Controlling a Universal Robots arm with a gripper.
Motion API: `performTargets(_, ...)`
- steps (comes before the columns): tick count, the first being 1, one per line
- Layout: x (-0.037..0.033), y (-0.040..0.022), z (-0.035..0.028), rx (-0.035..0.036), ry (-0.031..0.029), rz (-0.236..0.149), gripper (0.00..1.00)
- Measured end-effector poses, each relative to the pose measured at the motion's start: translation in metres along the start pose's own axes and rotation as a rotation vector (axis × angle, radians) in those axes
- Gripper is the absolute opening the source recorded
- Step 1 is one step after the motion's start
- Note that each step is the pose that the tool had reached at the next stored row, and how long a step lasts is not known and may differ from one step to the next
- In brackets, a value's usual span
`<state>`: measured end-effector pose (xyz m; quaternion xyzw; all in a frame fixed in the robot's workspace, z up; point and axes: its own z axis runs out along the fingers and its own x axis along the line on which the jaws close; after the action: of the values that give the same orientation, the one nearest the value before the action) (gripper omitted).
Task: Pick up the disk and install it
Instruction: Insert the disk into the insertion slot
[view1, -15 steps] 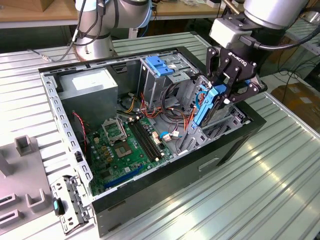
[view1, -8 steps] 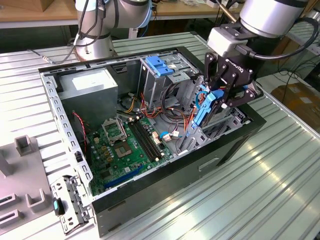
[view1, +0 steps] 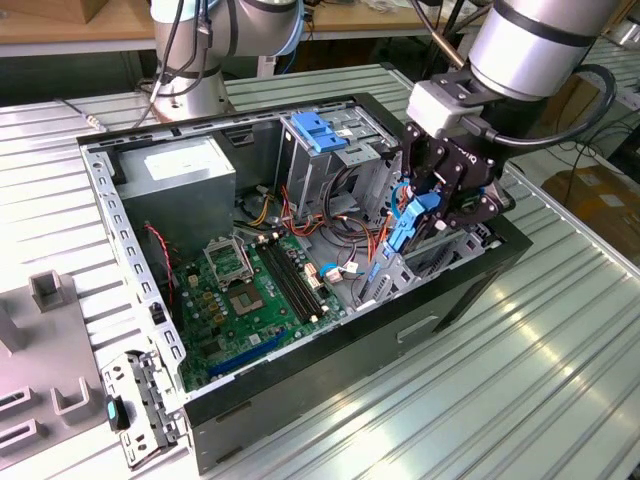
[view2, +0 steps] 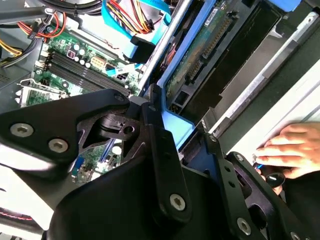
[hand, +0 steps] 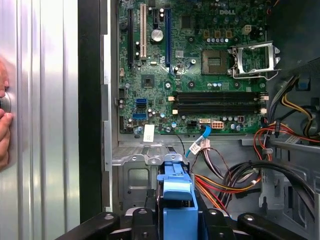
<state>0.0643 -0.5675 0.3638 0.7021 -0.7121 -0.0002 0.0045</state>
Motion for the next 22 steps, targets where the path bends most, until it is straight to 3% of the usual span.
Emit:
performTargets(5,0.0000,0.0000,0.0005,0.0001,0.0000,0.000,0.44)
performTargets(6,0.0000,0.0000,0.0005,0.0001,-0.0002,0.000,0.50)
performTargets(13,0.0000,0.0000,0.0007,0.0001,0.0001,0.000,0.49)
performTargets(14,0.0000,0.0000,0.0007,0.0001,0.0001,0.000,0.42)
performTargets(15,0.0000,0.0000,0.0008,0.0001,0.0000,0.000,0.42)
performTargets(16,0.0000,0.0000,0.0008,0.0001,0.0000,0.000,0.30)
performTargets(17,0.0000,0.0000,0.0008,0.0001,0.0001,0.000,0.24)
performTargets(18,0.0000,0.0000,0.0009,0.0001,0.0000,0.000,0.24)
performTargets(20,0.0000,0.0000,0.0009,0.0000,0.0001,0.000,0.12)
performTargets(22,0.0000,0.0000,0.0009,0.0001,0.0001,0.000,0.11)
